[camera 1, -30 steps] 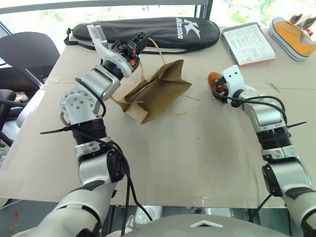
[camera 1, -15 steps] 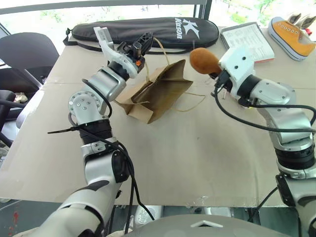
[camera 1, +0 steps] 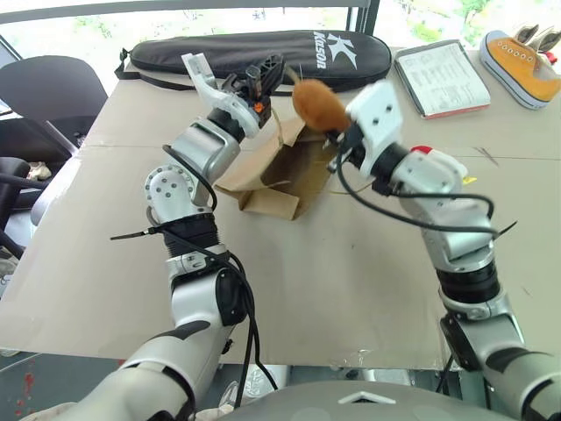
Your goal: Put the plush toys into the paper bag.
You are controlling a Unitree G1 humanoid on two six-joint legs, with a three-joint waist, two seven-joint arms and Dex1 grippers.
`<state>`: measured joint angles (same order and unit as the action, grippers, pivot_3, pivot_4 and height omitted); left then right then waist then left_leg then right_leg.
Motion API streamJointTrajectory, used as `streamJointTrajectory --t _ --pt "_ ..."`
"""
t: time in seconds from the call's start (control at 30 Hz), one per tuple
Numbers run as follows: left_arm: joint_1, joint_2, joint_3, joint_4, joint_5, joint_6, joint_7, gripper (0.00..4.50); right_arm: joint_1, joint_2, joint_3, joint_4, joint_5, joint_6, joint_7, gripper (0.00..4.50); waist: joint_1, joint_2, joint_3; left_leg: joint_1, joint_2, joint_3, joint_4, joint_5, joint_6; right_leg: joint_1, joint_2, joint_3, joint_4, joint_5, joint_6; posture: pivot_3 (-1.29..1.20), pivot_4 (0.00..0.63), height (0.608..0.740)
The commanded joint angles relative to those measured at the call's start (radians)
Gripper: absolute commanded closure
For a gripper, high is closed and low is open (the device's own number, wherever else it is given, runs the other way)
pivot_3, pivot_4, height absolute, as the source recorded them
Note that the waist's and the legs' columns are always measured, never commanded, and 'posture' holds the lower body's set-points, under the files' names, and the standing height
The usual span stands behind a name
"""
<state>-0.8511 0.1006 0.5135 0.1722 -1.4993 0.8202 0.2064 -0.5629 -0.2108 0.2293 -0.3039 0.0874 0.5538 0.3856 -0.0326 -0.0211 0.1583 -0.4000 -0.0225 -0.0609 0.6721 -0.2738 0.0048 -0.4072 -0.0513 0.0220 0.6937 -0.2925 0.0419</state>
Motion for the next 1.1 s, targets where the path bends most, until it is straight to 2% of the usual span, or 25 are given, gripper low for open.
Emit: streamJointTrajectory --t 0.03,0.2,0.37,0.67,0.83,0.87,0.9,0.93,1.1 --pt "-0.020 -0.003 0.025 -0.049 -0.063 -0.044 0.033 4.50 0.017 0.015 -0.011 -0.018 -0.010 -0.070 -0.016 4.48 -0.003 0.000 0.000 0.000 0.000 0.001 0.000 0.000 0.000 0.000 0.000 0.001 0.000 0.000 0.000 0.00 0.150 0.740" --pt "-0.007 0.000 0.008 -0.067 -0.080 -0.047 0.049 4.50 0.051 0.015 -0.011 -0.041 -0.007 -0.063 -0.011 4.48 -0.002 0.000 0.000 0.000 0.000 0.000 0.000 0.000 -0.001 0.000 0.001 0.000 0.000 0.000 0.000 0.00 0.150 0.740" --pt "0.000 -0.008 -0.008 -0.080 -0.097 -0.043 0.069 4.50 0.033 -0.040 0.061 -0.003 -0.081 -0.085 0.024 4.48 -0.002 0.000 0.000 0.000 0.000 0.001 0.000 0.000 -0.001 0.000 0.001 0.000 0.000 0.000 0.000 0.00 0.150 0.740" --pt "0.006 -0.017 -0.049 -0.092 -0.117 -0.034 0.075 4.50 -0.122 -0.188 0.219 0.206 -0.278 -0.202 0.147 4.48 -0.002 0.000 0.000 0.000 0.000 0.001 0.001 0.001 -0.001 0.000 0.002 -0.001 0.000 0.000 0.000 0.00 0.150 0.740" --pt "0.036 -0.032 -0.074 -0.106 -0.130 -0.033 0.076 4.50 -0.306 -0.202 0.370 0.437 -0.449 -0.384 0.223 4.48 -0.010 -0.001 0.000 0.001 0.001 0.002 0.001 0.001 -0.001 0.000 0.002 -0.001 0.000 0.000 0.000 0.00 0.150 0.740" --pt "0.043 -0.035 -0.080 -0.109 -0.132 -0.031 0.074 4.50 -0.345 -0.189 0.396 0.489 -0.472 -0.427 0.235 3.81 -0.009 -0.001 0.000 0.001 0.001 0.002 0.001 0.001 -0.001 0.000 0.002 -0.001 0.000 0.000 0.000 0.00 0.150 0.740" --pt "0.049 -0.037 -0.086 -0.111 -0.131 -0.029 0.072 4.50 -0.377 -0.166 0.405 0.539 -0.473 -0.458 0.244 3.77 -0.010 -0.001 0.000 0.001 0.001 0.003 0.001 0.001 -0.001 0.000 0.003 -0.001 0.000 0.000 0.000 0.00 0.150 0.740" --pt "0.054 -0.039 -0.090 -0.114 -0.133 -0.030 0.072 4.50 -0.397 -0.152 0.413 0.577 -0.468 -0.491 0.272 3.38 -0.009 -0.001 0.001 0.001 0.002 0.002 0.001 0.001 -0.001 0.000 0.003 -0.001 0.000 0.000 0.000 0.00 0.150 0.740" --pt "0.064 -0.017 -0.088 -0.108 -0.130 -0.043 0.057 4.50 -0.409 -0.169 0.368 0.585 -0.495 -0.558 0.285 0.90 -0.002 -0.001 0.001 0.000 0.001 0.000 0.000 0.001 -0.002 0.000 0.001 0.000 -0.001 0.000 0.000 0.00 0.150 0.740"
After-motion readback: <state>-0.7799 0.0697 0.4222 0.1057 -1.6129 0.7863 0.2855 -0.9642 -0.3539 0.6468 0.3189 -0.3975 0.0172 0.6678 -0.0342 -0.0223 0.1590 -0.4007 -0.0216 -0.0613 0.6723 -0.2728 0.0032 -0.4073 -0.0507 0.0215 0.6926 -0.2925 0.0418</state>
